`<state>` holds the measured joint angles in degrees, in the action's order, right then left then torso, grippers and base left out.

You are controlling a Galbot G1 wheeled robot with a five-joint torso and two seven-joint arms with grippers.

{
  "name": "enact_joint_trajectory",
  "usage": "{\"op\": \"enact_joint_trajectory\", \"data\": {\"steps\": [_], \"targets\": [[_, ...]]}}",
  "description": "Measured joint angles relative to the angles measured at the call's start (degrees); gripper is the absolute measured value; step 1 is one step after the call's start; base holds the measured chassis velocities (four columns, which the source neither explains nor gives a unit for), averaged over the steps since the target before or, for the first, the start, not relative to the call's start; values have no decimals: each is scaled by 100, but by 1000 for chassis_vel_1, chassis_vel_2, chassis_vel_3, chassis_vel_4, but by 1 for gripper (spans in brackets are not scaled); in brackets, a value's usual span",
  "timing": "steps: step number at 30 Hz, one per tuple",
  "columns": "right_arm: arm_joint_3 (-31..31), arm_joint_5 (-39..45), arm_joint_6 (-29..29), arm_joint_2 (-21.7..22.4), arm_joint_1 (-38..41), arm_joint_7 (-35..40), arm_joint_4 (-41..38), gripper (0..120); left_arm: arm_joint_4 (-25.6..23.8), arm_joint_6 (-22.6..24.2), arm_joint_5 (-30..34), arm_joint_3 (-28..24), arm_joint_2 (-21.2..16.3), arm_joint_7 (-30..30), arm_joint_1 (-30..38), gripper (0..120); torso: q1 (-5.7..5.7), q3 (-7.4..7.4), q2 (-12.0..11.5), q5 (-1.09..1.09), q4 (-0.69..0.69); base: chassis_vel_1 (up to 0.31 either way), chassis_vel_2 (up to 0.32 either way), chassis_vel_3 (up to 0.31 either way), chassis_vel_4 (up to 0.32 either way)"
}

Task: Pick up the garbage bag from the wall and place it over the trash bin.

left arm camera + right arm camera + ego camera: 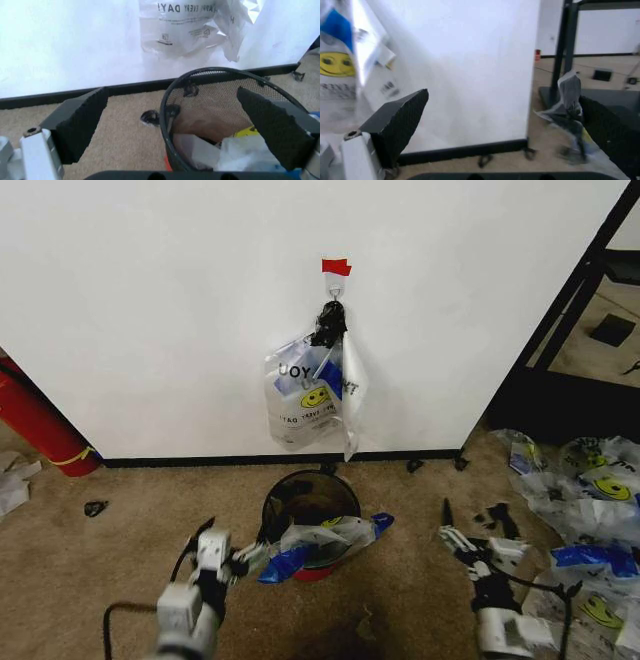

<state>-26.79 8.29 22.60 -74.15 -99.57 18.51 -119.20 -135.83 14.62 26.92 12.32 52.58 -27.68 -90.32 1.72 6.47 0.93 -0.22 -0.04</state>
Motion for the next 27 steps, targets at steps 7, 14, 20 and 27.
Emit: {"op": "enact_joint_trajectory", "data": {"steps": [7,14,20,27], "targets": [[-101,65,165,-187,-166,-42,87,100,819,470,643,-325,-188,462,1175,100,0,0,0,-2,-9,0,0,0,0],[-218,92,246,-377,-361,-15,101,100,1465,1674,1608,-677,-438,896,2529,100,1,1,-1,-2,-1,0,0,0,0],[-174,86,221,-465,-356,5,101,100,1988,2113,2141,-1116,-392,973,3613,100,1,1,0,-1,-1,0,0,0,0],[-144,73,202,-474,-354,54,130,100,2508,2501,2523,-1506,-268,1039,4234,98,1,0,-1,-1,-2,0,0,0,0]]}}
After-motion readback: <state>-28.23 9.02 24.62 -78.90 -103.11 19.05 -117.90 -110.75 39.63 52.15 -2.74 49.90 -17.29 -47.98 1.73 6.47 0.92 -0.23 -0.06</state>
